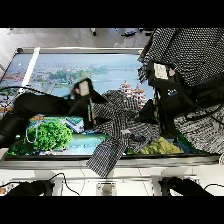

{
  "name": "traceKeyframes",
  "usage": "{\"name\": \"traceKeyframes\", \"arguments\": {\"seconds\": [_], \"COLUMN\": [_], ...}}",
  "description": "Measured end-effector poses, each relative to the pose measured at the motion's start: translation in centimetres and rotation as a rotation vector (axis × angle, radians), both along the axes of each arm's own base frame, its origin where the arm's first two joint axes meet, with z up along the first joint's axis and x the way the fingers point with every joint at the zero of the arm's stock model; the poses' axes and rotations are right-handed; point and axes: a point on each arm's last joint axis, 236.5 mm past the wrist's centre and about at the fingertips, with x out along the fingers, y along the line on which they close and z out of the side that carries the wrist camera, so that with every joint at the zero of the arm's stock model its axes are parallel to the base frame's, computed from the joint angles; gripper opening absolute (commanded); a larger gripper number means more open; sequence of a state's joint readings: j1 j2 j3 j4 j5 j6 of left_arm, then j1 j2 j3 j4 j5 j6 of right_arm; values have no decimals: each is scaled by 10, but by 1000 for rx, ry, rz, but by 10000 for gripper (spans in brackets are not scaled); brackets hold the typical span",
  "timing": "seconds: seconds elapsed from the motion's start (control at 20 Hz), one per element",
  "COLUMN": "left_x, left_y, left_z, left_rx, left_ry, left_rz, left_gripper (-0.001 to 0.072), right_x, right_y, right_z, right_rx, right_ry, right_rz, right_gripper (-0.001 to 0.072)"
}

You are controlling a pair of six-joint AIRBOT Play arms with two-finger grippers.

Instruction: Fold the clothes and pants, and hang the long-sleeved shirts on hangers.

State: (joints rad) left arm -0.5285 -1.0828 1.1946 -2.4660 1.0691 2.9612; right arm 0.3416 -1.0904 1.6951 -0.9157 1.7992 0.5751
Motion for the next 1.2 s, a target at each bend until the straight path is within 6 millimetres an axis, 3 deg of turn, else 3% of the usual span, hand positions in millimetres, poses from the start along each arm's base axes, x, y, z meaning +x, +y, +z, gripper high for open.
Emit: {"name": "traceKeyframes", "arguments": {"seconds": [0.15,0.25,0.55,0.75,0.9,1.2], "left_x": [-18,-17,21,28,19,8], "left_y": [-22,-32,-60,-61,-52,-39], "left_z": [-18,-24,-18,-14,-13,7], "left_rx": [24,23,-53,-64,-28,-26], "left_ry": [26,28,-69,-93,-71,-137], "left_rz": [-79,-80,60,94,95,69], "left_gripper": [677,677,677,677,675,672], "right_x": [-4,-5,-7,-6,-5,-5], "right_y": [-2,-2,-3,-4,-5,-6], "right_z": [-2,-2,-3,-4,-5,-5], "right_rx": [-11,-14,-18,-23,-28,-32], "right_ry": [23,29,38,37,36,35], "right_rz": [1,1,0,-3,-6,-9], "right_gripper": [39,39,39,39,39,39]}}
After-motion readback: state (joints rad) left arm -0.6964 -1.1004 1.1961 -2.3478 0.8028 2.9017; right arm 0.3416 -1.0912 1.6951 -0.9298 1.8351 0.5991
